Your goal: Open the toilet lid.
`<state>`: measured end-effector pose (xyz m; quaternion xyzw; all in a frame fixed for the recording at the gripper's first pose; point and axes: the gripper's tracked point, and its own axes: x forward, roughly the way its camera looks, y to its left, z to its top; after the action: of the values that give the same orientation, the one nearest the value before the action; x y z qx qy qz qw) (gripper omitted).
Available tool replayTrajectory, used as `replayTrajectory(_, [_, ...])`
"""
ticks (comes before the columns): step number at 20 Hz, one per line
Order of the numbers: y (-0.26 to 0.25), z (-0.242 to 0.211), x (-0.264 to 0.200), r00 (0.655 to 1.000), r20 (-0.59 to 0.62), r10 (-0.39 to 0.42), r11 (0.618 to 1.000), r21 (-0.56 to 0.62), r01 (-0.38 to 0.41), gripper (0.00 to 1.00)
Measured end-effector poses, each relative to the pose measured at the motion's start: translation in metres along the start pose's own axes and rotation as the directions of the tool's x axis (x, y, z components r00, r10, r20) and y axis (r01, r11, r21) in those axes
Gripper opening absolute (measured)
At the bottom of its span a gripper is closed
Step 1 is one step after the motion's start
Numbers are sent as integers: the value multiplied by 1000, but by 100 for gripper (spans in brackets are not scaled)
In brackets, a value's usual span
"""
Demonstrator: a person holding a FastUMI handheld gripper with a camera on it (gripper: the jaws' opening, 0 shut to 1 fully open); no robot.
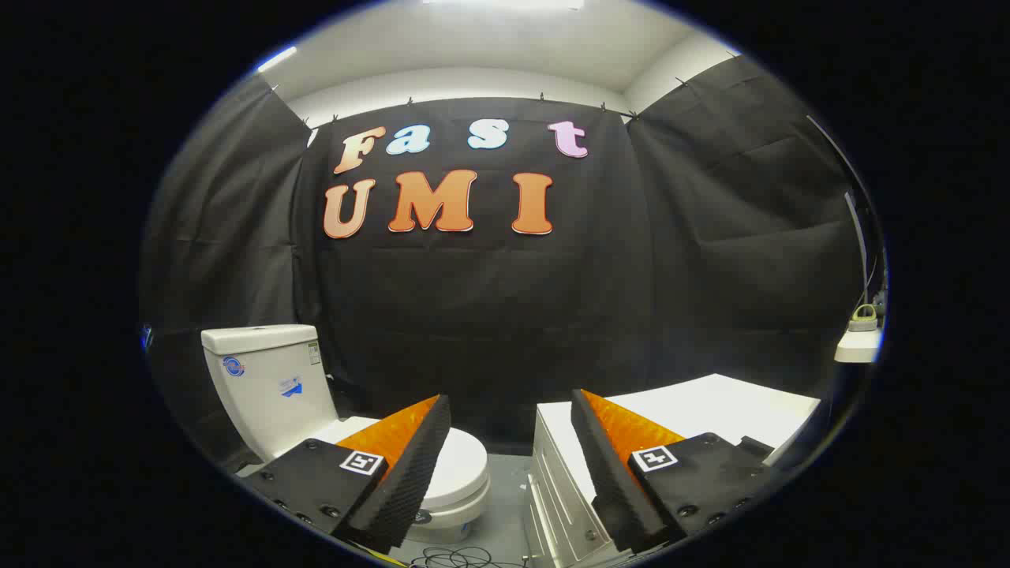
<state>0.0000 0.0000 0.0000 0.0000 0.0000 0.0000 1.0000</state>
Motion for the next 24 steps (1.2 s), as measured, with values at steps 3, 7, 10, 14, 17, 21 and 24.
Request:
replayTrajectory(3, [-1, 0, 0, 1000, 2, -7, 1000, 3, 7, 99])
replayTrajectory(7, [-2, 1, -1, 1000, 3, -20, 1000, 20, 20, 99])
replayTrajectory(10, [-6, 2, -2, 1000, -1, -30, 999, 43, 30, 99])
replayTrajectory(14, [-14, 1, -2, 999, -5, -47, 996, 71, 47, 98])
replayTrajectory(17, [-16, -1, -1, 999, -8, -52, 995, 88, 52, 99])
replayTrajectory(21, [-15, -2, -1, 999, -20, -44, 993, 108, 46, 100])
replayTrajectory(24, [-14, 2, -2, 999, -9, -36, 991, 132, 37, 100])
